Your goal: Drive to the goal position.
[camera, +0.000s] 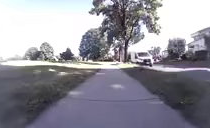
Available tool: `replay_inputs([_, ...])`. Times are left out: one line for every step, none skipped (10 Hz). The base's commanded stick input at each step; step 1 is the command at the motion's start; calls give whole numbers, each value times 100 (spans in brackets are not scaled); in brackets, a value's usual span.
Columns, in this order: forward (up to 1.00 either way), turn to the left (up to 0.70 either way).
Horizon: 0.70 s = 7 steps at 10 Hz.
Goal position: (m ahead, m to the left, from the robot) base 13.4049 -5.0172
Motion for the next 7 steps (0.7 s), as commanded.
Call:
replay_inputs([100, 0])
replay_inputs([100, 0])
replay_inputs([100, 0])
replay_inputs([100, -2])
replay_inputs([100, -2])
replay_inputs([100, 0])
replay_inputs([100, 0])
